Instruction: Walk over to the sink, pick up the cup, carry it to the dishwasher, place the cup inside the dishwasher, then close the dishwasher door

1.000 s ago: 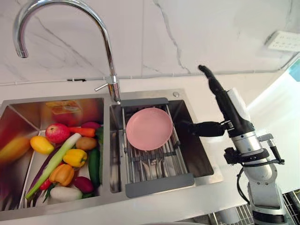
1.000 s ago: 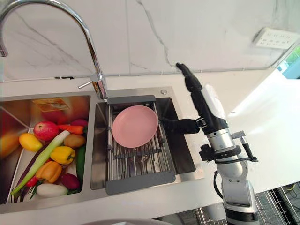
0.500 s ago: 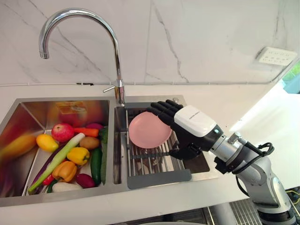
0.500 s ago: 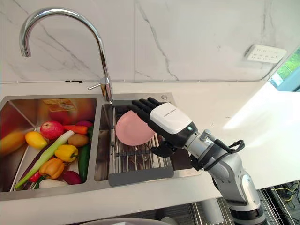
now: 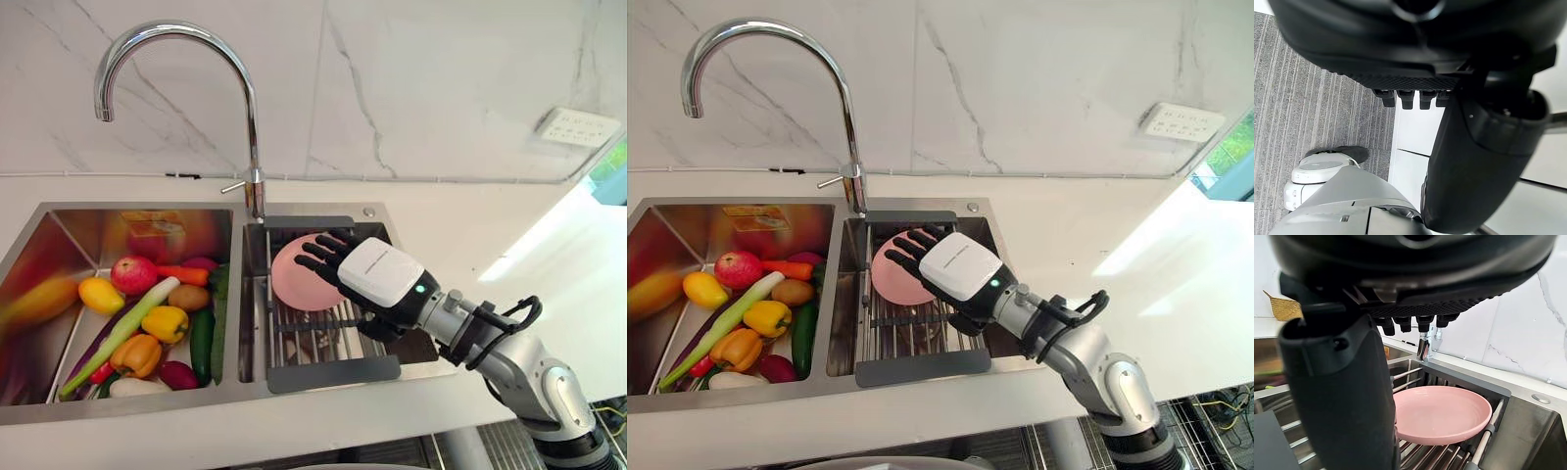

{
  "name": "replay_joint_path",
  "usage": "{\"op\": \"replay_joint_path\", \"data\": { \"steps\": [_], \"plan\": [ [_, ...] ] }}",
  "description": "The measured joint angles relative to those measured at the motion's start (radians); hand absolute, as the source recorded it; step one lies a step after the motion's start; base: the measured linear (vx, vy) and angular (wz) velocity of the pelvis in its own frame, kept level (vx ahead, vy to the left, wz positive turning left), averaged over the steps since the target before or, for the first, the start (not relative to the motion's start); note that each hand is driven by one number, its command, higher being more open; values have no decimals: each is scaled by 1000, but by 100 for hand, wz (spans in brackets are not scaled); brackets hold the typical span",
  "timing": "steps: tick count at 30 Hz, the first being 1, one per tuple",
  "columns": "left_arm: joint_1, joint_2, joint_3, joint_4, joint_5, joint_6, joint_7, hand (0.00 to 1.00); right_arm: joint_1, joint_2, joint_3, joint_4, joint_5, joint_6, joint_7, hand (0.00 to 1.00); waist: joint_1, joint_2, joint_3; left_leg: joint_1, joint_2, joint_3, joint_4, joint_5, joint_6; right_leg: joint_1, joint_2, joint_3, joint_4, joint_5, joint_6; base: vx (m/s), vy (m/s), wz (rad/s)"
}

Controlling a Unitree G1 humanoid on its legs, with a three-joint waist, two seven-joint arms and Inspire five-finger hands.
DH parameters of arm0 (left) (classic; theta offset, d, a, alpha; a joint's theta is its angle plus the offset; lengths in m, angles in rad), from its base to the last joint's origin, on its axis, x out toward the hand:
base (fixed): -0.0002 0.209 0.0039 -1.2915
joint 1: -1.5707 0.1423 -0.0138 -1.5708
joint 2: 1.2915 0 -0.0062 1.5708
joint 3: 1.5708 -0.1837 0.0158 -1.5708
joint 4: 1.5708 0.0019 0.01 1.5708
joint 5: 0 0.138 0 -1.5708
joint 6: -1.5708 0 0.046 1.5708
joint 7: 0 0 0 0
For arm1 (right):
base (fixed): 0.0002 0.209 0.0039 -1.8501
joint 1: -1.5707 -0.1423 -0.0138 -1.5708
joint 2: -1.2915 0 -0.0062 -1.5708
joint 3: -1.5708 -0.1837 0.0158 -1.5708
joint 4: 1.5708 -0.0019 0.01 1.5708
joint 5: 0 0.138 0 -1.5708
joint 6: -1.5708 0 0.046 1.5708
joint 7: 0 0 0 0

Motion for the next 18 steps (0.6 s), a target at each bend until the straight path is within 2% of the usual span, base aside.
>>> {"op": "replay_joint_path", "data": {
  "steps": [8, 18],
  "plan": [
    [3, 1, -11, 4, 0, 8, 1, 100, 0, 38, 31, 88, -133, 26, -108, 100, 4, 4, -18, 2, 0, -1, -2, 4, -1, 1, 0, -1, -1, 2, -3, -9, 3, 0],
    [2, 2, -20, 2, -2, 8, 1, 100, 0, 64, 87, 180, -217, 116, -234, 100, 5, 10, -20, 3, 9, -6, -12, 14, -7, 3, 9, -10, -1, -4, -18, -7, 1, 0]
  ]
}}
